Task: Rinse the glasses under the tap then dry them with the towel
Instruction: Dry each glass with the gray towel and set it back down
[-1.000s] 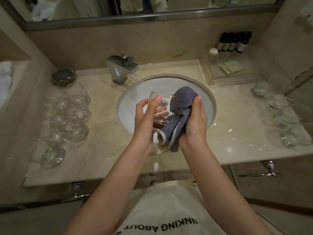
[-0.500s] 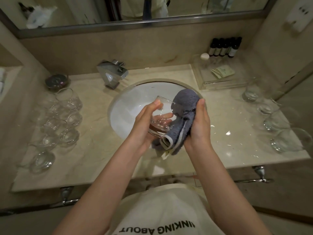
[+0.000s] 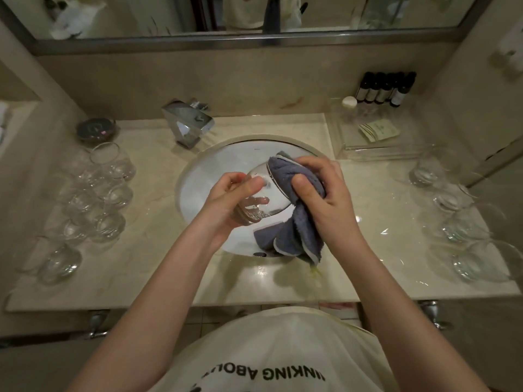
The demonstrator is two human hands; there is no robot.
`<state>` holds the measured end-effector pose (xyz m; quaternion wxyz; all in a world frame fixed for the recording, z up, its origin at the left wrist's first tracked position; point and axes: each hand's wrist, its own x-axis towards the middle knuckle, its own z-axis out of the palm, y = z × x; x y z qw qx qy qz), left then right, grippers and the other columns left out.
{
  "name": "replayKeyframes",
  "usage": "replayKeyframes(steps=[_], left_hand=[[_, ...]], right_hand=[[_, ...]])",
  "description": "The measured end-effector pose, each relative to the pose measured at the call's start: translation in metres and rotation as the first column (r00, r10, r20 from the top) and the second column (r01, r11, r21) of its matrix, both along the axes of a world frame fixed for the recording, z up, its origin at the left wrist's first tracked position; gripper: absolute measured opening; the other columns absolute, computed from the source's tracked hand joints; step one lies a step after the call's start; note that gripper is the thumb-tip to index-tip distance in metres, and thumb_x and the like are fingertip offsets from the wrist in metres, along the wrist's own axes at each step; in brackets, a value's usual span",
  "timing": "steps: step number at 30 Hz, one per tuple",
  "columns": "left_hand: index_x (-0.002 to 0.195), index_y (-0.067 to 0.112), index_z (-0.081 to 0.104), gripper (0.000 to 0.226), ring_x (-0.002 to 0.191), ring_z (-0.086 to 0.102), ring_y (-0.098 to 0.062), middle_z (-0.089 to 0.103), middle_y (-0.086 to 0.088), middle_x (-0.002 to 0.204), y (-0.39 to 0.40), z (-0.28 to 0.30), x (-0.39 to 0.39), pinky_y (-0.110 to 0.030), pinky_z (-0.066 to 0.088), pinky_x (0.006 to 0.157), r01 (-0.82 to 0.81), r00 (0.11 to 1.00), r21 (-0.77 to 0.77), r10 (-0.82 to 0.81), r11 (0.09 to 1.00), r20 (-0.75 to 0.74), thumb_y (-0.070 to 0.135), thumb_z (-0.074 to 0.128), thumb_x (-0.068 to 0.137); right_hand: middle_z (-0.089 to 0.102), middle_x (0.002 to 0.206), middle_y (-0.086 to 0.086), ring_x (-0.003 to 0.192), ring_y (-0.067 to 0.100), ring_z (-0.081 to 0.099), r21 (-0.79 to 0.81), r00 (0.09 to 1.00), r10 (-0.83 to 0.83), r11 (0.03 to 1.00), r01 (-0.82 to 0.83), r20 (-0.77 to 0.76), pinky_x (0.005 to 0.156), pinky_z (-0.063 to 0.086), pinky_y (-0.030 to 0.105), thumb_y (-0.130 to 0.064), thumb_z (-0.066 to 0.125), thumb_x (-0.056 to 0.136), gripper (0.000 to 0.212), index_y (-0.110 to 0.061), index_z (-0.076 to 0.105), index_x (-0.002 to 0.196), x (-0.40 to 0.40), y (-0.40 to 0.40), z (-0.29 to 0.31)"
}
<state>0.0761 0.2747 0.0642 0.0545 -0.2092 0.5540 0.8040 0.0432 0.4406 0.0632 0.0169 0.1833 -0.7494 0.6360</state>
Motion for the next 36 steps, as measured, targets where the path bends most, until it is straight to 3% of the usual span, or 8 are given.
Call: replayKeyframes(steps=[2, 6, 13, 18, 23, 27, 30, 36], left_hand=[[0.094, 0.018, 0.050, 0.040, 0.072, 0.071, -0.018, 0.069, 0.005, 0.091, 0.000, -0.002, -0.002, -0.030, 0.053, 0.057, -0.033, 0.999, 0.025, 0.033, 0.999, -0.012, 0.029, 0.078, 0.068], [0.089, 0.020, 0.051, 0.036, 0.074, 0.069, -0.019, 0.069, 0.005, 0.089, 0.005, -0.006, -0.003, -0.028, 0.053, 0.050, -0.128, 0.991, 0.134, 0.131, 0.983, -0.008, 0.039, 0.070, 0.064], [0.104, 0.018, 0.053, 0.056, 0.058, 0.064, -0.011, 0.064, 0.000, 0.084, 0.007, -0.009, -0.005, -0.021, 0.042, 0.042, -0.161, 0.987, 0.148, 0.156, 0.976, 0.043, 0.059, 0.068, 0.069], [0.076, 0.020, 0.050, 0.034, 0.050, 0.057, -0.011, 0.058, 0.002, 0.072, -0.001, -0.007, -0.008, -0.020, 0.040, 0.037, -0.119, 0.993, 0.021, 0.119, 0.993, -0.008, 0.045, 0.072, 0.068], [0.075, 0.021, 0.051, 0.029, 0.050, 0.058, -0.012, 0.061, 0.006, 0.064, -0.006, -0.010, -0.009, -0.020, 0.040, 0.037, -0.103, 0.995, -0.011, 0.103, 0.995, -0.001, 0.042, 0.071, 0.071], [0.075, 0.023, 0.054, 0.026, 0.053, 0.060, -0.012, 0.062, 0.004, 0.072, -0.009, -0.010, -0.008, -0.020, 0.040, 0.036, -0.099, 0.995, -0.064, 0.098, 0.993, -0.009, 0.039, 0.073, 0.069], [0.079, 0.022, 0.057, 0.025, 0.052, 0.061, -0.010, 0.063, 0.000, 0.079, -0.010, -0.008, -0.009, -0.021, 0.040, 0.036, -0.094, 0.996, -0.109, 0.093, 0.990, -0.016, 0.038, 0.071, 0.066], [0.082, 0.019, 0.061, 0.035, 0.064, 0.067, -0.005, 0.066, 0.008, 0.075, -0.008, -0.005, -0.013, -0.026, 0.049, 0.043, -0.091, 0.992, -0.276, 0.063, 0.957, -0.108, 0.033, 0.081, 0.057]], right_hand=[[0.056, 0.105, -0.018, 0.101, -0.004, 0.055, 0.042, 1.000, 0.014, 0.999, -0.013, -0.028, 0.089, 0.039, 0.011, -0.050, 0.055, 0.082, 0.022, -0.045, 0.055, 0.104, -0.002, 0.000, 0.002], [0.063, 0.105, -0.017, 0.104, 0.014, 0.060, 0.089, 0.995, 0.088, 0.992, -0.085, -0.036, 0.092, 0.047, 0.037, -0.045, 0.057, 0.084, 0.022, -0.047, 0.055, 0.106, -0.003, -0.003, 0.001], [0.063, 0.100, -0.024, 0.094, -0.007, 0.060, 0.154, 0.988, 0.156, 0.976, -0.156, 0.018, 0.082, 0.041, 0.009, -0.048, 0.051, 0.085, 0.026, -0.039, 0.056, 0.109, -0.004, -0.011, 0.001], [0.064, 0.093, -0.027, 0.093, 0.002, 0.063, 0.273, 0.973, 0.222, 0.934, -0.229, 0.057, 0.081, 0.046, 0.019, -0.055, 0.041, 0.088, 0.036, -0.035, 0.061, 0.110, -0.011, -0.013, -0.002], [0.067, 0.098, -0.021, 0.097, 0.009, 0.065, 0.342, 0.966, 0.240, 0.903, -0.260, 0.099, 0.085, 0.049, 0.027, -0.060, 0.037, 0.087, 0.048, -0.032, 0.060, 0.118, -0.015, -0.016, -0.003], [0.059, 0.078, -0.038, 0.084, 0.001, 0.058, 0.401, 0.957, 0.268, 0.869, -0.290, 0.111, 0.079, 0.044, 0.020, -0.063, 0.032, 0.086, 0.041, -0.043, 0.055, 0.113, -0.014, -0.020, -0.004], [0.062, 0.078, -0.019, 0.079, 0.013, 0.060, 0.393, 0.942, 0.290, 0.856, -0.335, 0.170, 0.075, 0.047, 0.034, -0.067, 0.029, 0.084, 0.049, -0.035, 0.061, 0.104, -0.011, -0.023, -0.003], [0.070, 0.101, -0.010, 0.098, 0.007, 0.067, 0.190, 0.841, 0.397, 0.853, -0.486, 0.368, 0.087, 0.054, 0.028, -0.054, 0.078, 0.054, 0.062, -0.037, 0.059, 0.111, -0.011, -0.025, -0.001]])
